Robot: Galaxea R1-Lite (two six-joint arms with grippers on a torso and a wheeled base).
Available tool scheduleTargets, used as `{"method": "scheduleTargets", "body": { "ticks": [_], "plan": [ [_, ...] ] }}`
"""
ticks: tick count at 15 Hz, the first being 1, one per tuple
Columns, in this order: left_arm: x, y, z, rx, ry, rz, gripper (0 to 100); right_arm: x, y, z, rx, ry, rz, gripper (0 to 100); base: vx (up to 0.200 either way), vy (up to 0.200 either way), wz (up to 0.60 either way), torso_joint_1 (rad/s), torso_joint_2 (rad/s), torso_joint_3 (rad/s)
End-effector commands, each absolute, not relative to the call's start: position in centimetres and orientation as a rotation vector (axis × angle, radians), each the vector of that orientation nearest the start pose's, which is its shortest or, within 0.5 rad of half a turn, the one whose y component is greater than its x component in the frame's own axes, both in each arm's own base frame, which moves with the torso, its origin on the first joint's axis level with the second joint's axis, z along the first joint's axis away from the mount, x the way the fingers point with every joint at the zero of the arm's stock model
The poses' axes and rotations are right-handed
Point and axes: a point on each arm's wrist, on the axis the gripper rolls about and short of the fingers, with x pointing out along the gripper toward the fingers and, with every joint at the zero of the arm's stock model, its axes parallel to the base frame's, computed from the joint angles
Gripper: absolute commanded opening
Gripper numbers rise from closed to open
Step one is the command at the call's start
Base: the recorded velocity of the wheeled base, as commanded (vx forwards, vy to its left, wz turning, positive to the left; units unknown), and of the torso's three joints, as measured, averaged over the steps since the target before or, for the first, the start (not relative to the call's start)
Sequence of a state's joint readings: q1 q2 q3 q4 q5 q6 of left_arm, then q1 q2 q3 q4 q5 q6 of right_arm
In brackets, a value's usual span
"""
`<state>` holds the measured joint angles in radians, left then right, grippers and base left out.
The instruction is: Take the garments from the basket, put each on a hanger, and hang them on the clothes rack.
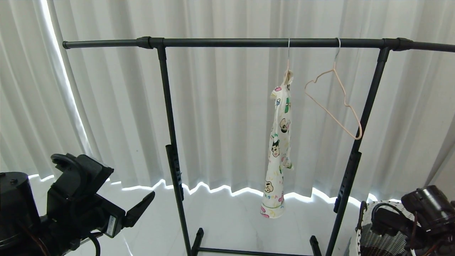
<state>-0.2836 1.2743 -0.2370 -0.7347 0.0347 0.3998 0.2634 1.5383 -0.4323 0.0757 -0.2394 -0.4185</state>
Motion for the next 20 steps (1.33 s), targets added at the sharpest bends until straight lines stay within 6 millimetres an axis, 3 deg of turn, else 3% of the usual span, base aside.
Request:
{"method": "scheduleTargets", "body": {
  "ticks": [1,3,7,12,15,17,20],
  "plan": [
    [15.6,-4.5,14.6,0.441,0.237,-0.302,100,17.2,4.4,12.5,-0.648,0.979,0.243,0,-0.200,0.000,0.00,0.007,0.00,-0.002],
    [15.5,-4.5,14.8,0.440,0.224,-0.305,100,17.1,4.9,14.3,-0.656,0.939,0.262,0,-0.200,0.000,0.00,-0.002,0.00,0.002],
    [15.2,-5.4,14.8,0.445,0.213,-0.364,100,17.5,6.3,16.0,-0.677,0.874,0.315,0,-0.200,0.000,0.00,0.000,0.00,0.000],
    [14.4,-6.6,15.3,0.348,0.181,-0.476,100,18.7,11.0,18.7,-0.715,0.736,0.468,0,-0.080,0.000,0.00,0.001,0.00,0.000],
    [14.0,-8.9,15.8,0.212,0.192,-0.624,100,19.9,14.9,21.0,-0.537,0.661,0.667,0,0.000,0.000,0.00,0.000,0.00,0.000],
    [13.6,-10.3,15.5,0.203,0.211,-0.706,100,20.4,16.3,21.9,-0.497,0.619,0.765,0,0.000,0.000,0.00,0.000,0.00,0.000],
    [13.4,-14.1,16.8,0.047,0.239,-0.845,100,20.9,17.9,22.9,-0.438,0.559,0.908,0,0.000,0.000,0.00,0.000,0.00,0.000]
  ]
}}
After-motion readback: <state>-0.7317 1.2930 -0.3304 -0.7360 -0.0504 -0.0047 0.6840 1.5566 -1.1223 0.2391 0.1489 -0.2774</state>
